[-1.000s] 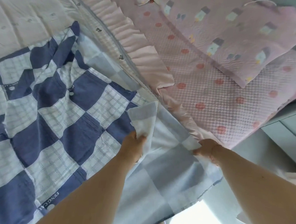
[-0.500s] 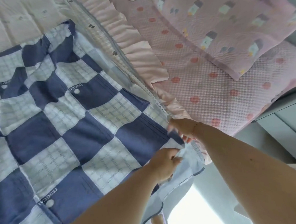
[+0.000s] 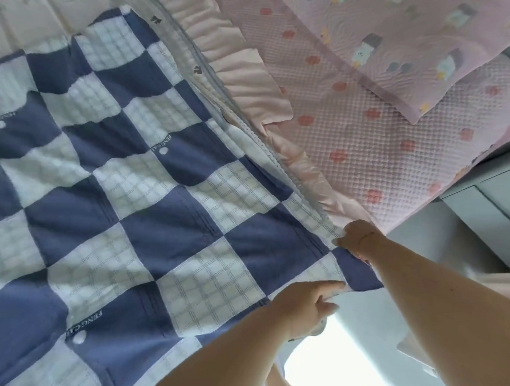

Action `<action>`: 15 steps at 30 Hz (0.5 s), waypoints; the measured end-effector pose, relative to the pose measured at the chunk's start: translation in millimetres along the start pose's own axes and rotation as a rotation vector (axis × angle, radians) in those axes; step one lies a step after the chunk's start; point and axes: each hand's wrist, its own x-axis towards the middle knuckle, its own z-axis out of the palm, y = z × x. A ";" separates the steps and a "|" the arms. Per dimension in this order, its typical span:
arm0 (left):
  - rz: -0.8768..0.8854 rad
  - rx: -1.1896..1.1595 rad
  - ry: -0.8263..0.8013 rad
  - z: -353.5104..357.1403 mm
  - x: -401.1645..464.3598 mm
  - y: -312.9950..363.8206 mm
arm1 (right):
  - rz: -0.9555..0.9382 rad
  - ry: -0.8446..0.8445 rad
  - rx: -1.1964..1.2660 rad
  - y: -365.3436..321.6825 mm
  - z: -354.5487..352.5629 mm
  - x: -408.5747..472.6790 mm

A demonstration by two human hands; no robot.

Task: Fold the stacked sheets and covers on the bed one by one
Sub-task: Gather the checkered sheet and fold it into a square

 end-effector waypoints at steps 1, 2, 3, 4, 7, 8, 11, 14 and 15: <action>0.000 0.052 0.019 -1.8 -4.9 -4.1 | 0.038 0.009 -0.003 5.8 3.0 -0.5; -0.003 0.095 0.064 -4.1 -9.2 -7.6 | 0.083 0.018 -0.012 10.3 6.2 -0.5; -0.005 0.117 0.133 -7.2 -13.8 -11.9 | 0.129 0.013 -0.015 13.1 10.8 1.3; -0.011 0.126 0.218 -11.7 -19.9 -15.6 | 0.174 0.021 0.009 11.7 13.7 2.5; -0.090 0.151 0.479 -28.3 -40.0 -39.2 | 0.239 0.201 -0.016 -9.4 13.4 -5.7; -0.127 0.149 0.545 -32.8 -47.2 -50.4 | 0.210 0.306 -0.051 -19.6 11.9 -11.0; -0.225 0.102 0.685 -43.2 -78.3 -83.6 | 0.003 0.459 0.012 -59.5 13.2 -26.8; -0.361 0.160 0.742 -50.1 -109.3 -113.5 | -0.250 0.261 0.200 -107.0 26.6 -40.8; -0.392 0.180 0.754 -51.3 -120.1 -122.8 | -0.326 0.186 0.202 -122.8 33.7 -46.4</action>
